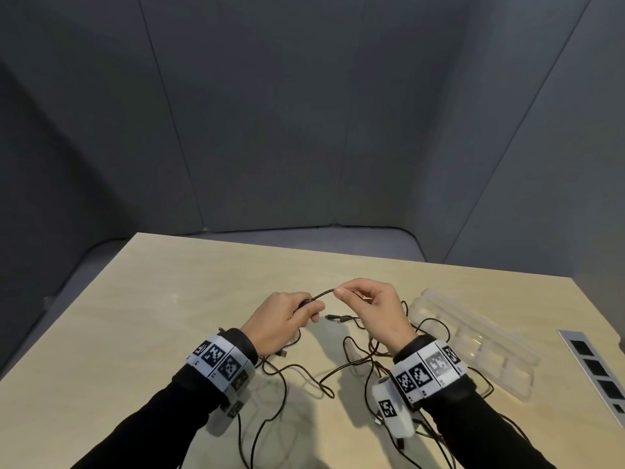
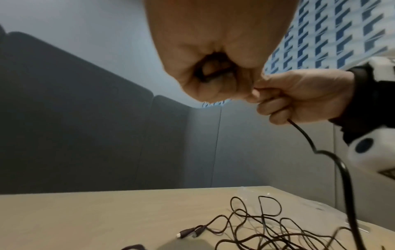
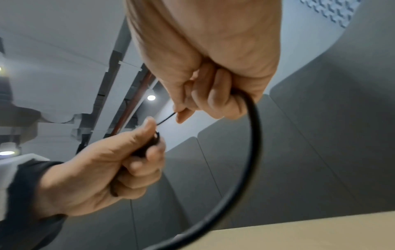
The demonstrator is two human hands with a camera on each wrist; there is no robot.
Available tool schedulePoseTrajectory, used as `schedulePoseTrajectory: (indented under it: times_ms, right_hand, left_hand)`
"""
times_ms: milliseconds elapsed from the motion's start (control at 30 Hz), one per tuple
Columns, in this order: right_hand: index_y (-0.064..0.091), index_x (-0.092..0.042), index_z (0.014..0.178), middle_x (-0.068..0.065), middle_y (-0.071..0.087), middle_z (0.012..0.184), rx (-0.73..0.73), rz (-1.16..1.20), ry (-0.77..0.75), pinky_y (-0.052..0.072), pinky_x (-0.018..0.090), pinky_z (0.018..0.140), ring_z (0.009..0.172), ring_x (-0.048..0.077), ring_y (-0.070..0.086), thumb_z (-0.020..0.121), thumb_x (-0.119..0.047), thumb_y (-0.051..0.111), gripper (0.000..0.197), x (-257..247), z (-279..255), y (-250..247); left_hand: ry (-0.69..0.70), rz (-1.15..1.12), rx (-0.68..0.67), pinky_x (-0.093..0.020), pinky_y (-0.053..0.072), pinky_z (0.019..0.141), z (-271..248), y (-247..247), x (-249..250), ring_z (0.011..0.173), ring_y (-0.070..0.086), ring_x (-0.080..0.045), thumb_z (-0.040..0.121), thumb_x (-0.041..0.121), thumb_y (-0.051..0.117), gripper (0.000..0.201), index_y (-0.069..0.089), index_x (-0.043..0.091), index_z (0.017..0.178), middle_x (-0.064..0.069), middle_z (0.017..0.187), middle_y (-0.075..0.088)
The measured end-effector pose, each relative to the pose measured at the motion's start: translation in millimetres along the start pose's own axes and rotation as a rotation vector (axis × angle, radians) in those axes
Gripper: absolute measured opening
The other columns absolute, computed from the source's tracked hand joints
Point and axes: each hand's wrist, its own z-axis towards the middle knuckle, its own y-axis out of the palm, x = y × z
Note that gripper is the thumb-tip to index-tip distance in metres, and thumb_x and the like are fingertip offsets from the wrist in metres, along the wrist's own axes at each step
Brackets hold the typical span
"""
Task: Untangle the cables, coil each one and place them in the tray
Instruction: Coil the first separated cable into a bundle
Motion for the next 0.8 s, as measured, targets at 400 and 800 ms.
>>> schedulePoseTrajectory:
  times_ms: [400, 800]
  right_hand:
    - [0.065, -0.007, 0.078, -0.004, 0.043, 0.049, -0.26, 0.366, 0.31, 0.041, 0.025, 0.052, 0.045, 0.013, 0.044, 0.094, -0.023, 0.051, 0.026, 35.5, -25.2, 19.0]
    - [0.062, -0.018, 0.083, -0.015, 0.046, 0.048, -0.641, -0.109, 0.172, 0.031, 0.01, 0.048, 0.045, -0.001, 0.037, 0.092, 0.0, 0.045, 0.026, -19.2, -21.8, 1.4]
  left_hand:
    - [-0.277, -1.007, 0.437, -0.04, 0.058, 0.078, 4.8, -10.2, 23.9, 0.088, 0.071, -0.026, 0.101, 0.033, 0.035, 0.037, 0.061, 0.007, 0.105, -0.006, 0.092, 0.074]
    - [-0.198, -0.363, 0.488, -0.026, 0.037, 0.054, 12.1, -11.9, 5.8, 0.053, 0.043, -0.008, 0.102, 0.039, 0.028, 0.035, 0.058, 0.023, 0.092, 0.008, 0.065, 0.052]
